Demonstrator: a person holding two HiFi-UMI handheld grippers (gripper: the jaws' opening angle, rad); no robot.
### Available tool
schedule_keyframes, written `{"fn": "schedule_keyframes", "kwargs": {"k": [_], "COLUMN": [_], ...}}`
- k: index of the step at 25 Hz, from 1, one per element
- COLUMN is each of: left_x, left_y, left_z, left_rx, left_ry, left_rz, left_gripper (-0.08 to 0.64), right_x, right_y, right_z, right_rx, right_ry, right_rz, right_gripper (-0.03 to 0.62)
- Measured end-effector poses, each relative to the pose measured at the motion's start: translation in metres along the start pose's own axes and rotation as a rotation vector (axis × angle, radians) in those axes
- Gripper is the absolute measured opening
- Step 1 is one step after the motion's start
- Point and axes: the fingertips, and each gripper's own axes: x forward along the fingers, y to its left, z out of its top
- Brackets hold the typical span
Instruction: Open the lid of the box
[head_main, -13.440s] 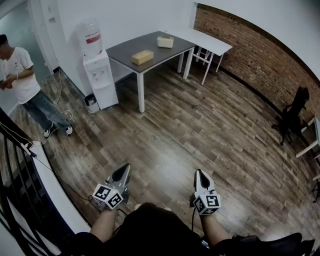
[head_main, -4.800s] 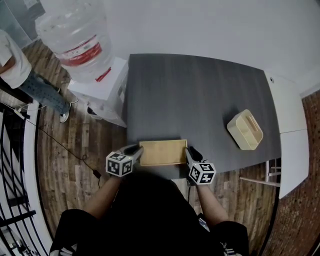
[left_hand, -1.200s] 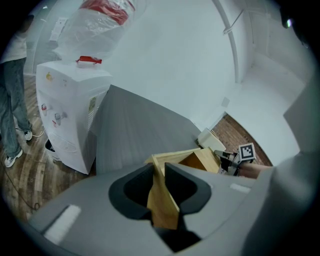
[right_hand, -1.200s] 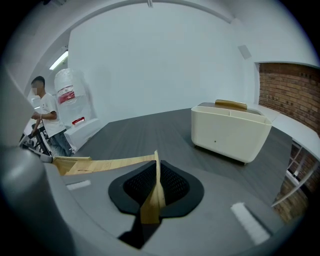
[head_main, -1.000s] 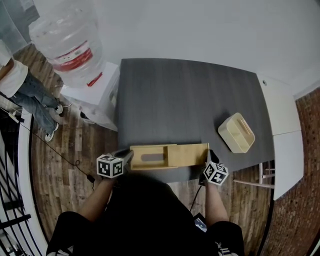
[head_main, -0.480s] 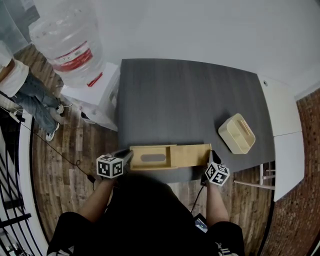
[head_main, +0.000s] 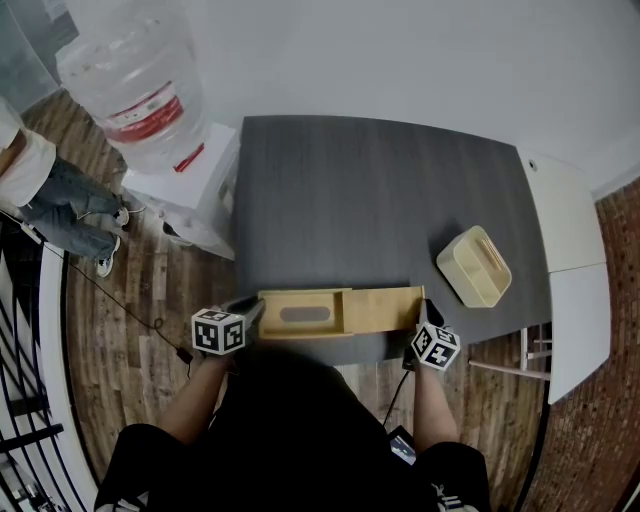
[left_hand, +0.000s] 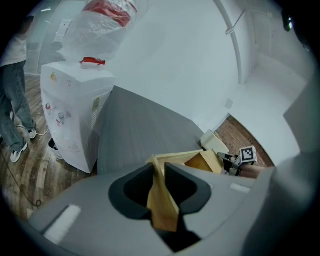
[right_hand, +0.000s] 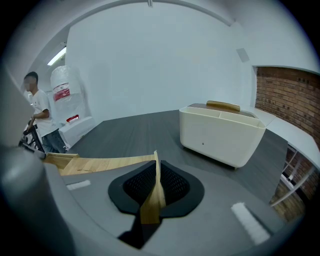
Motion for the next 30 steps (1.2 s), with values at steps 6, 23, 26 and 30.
{"fn": "schedule_keyframes", "kwargs": {"k": [6,23,26,30], "left_x": [-0.002,-0.03,-0.05,-0.075], "left_y": [0.001,0.0,-0.009,-0.028], "left_z": [0.0,0.039,0.066,0.085], "left_rx": [-0.008,0.053,0.089,0.174], "left_ry": [-0.006,-0.295,-0.437,-0.561], "left_rz": [0.022,0.082,0.069,0.032], "left_gripper": [0.074,0.074,0.074,0.071], "right_x": [0.002,-0.038,-0.045,-0.056], "right_y": [-0.001,0.018,0.032,0.05], "right_z": [0.001,0.074,0.086,0.089], "right_rx": [-0.003,-0.069,-0.059,-0.064], "right_ry": [-0.002,-0.38,-0.431,-0.464], "right_rz": [-0.004,0.005,0.048,0.08], "right_gripper": [0.035,0.115,0.1,0.081]}}
